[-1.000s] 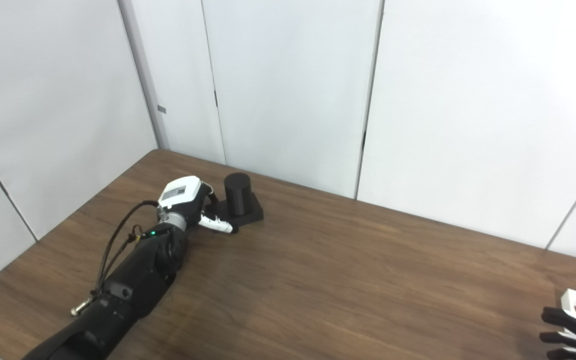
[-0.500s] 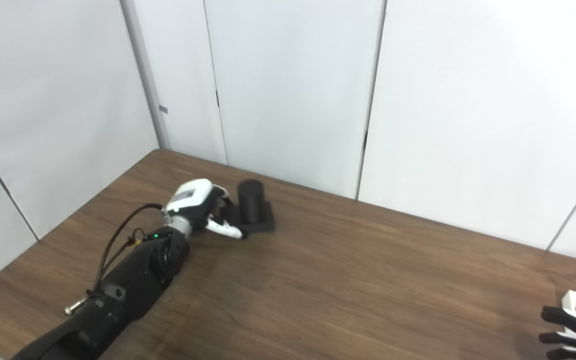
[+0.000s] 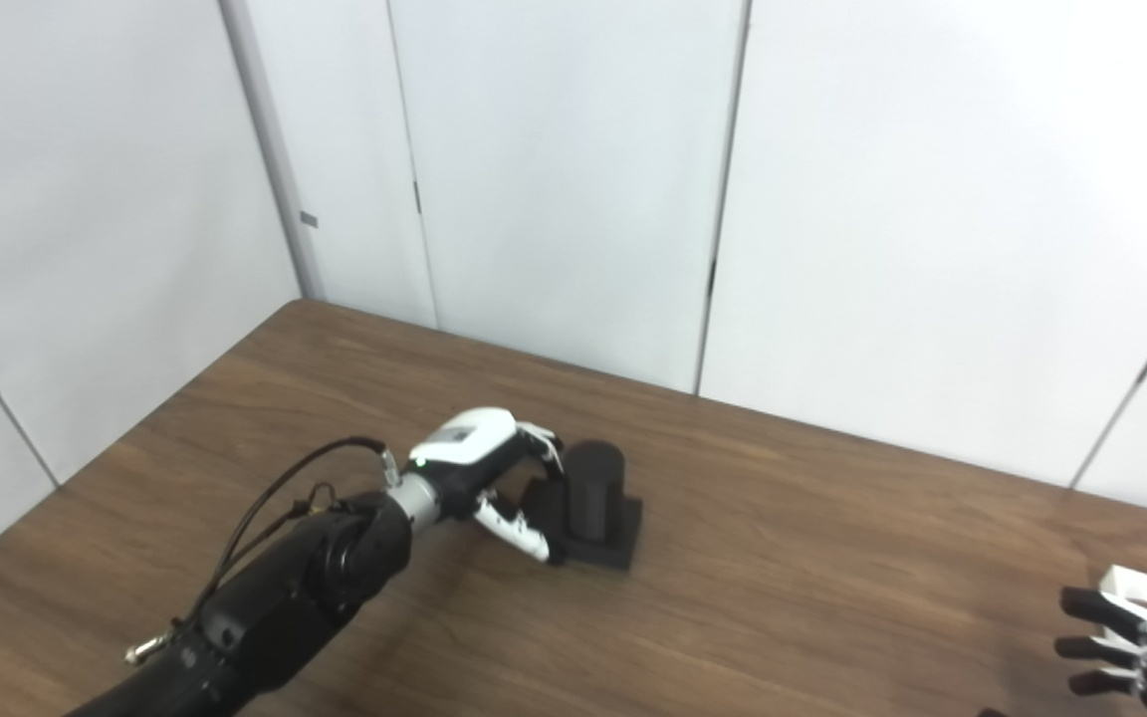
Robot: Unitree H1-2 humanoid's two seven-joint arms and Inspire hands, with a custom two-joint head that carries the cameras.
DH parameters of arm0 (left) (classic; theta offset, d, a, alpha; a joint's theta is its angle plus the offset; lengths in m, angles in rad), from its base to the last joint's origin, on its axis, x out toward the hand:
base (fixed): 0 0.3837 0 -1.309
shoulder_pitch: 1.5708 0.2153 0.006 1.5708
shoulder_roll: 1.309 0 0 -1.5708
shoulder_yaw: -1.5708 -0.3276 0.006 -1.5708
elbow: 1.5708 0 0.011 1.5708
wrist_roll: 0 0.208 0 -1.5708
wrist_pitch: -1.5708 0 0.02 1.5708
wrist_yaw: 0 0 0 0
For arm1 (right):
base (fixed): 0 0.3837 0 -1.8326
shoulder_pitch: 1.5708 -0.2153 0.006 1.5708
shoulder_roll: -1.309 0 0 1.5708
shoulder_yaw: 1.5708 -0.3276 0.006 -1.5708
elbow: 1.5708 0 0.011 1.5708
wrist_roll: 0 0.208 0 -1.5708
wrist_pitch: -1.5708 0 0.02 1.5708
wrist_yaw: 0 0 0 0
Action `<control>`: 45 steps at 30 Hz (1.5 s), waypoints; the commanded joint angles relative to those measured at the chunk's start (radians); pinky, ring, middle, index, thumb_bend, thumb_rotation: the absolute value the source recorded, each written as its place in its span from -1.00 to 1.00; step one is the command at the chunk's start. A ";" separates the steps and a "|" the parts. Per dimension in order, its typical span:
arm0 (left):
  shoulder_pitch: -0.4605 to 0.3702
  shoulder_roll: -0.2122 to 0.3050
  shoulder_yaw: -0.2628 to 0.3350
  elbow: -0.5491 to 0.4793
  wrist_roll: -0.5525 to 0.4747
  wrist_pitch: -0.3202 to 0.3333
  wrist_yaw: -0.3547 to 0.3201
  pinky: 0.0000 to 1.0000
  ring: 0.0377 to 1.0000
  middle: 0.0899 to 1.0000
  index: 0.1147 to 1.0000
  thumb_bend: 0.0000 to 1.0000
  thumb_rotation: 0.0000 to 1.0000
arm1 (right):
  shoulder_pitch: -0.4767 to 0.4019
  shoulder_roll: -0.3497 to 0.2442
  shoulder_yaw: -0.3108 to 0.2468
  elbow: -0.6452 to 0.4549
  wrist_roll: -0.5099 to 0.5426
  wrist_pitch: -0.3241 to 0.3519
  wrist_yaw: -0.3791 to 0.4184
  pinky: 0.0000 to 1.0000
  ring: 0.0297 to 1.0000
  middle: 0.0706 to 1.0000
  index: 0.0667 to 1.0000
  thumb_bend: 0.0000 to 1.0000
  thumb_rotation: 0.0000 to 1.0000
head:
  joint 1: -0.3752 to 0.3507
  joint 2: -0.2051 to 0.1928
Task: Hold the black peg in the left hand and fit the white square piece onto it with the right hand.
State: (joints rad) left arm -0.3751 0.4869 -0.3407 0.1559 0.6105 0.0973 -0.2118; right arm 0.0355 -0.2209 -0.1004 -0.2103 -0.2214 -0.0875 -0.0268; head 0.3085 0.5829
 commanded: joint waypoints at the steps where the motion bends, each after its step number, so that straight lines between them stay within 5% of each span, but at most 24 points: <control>1: -0.008 0.008 -0.023 -0.012 0.003 -0.027 -0.046 0.78 0.85 0.73 -0.16 0.04 -0.89 | -0.027 -0.003 0.000 -0.048 -0.005 -0.007 -0.003 -0.04 0.20 0.39 0.33 0.11 -1.00 | -0.012 0.004; 8: -0.007 -0.011 -0.056 -0.036 -0.012 -0.086 -0.095 0.79 0.87 0.75 -0.16 0.04 -0.87 | -0.032 0.019 0.008 -0.070 0.001 0.033 -0.001 0.01 0.25 0.43 0.33 0.13 -1.00 | -0.126 0.034; 21: -0.011 -0.053 -0.158 -0.048 0.037 -0.204 -0.111 0.75 0.82 0.73 -0.16 0.04 -0.87 | -0.055 0.056 0.034 -0.021 -0.061 0.001 -0.038 0.02 0.21 0.39 0.31 0.20 -1.00 | -0.323 0.075; 37: -0.041 -0.111 -0.239 0.023 0.133 -0.259 -0.107 0.75 0.82 0.71 -0.15 0.05 -0.87 | -0.069 0.074 0.057 -0.015 -0.098 0.006 -0.061 0.00 0.21 0.39 0.30 0.20 -1.00 | -0.416 0.086; 45: -0.058 -0.091 -0.257 0.040 0.156 -0.270 -0.112 0.70 0.81 0.71 -0.15 0.05 -0.87 | -0.066 0.055 0.056 -0.029 -0.100 0.008 -0.049 -0.04 0.20 0.38 0.30 0.21 -1.00 | -0.493 0.067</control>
State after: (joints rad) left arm -0.4470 0.3781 -0.5566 0.1520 0.6956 -0.1804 -0.2733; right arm -0.0011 -0.1498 -0.0432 -0.1995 -0.3098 -0.0530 -0.0720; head -0.1838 0.6490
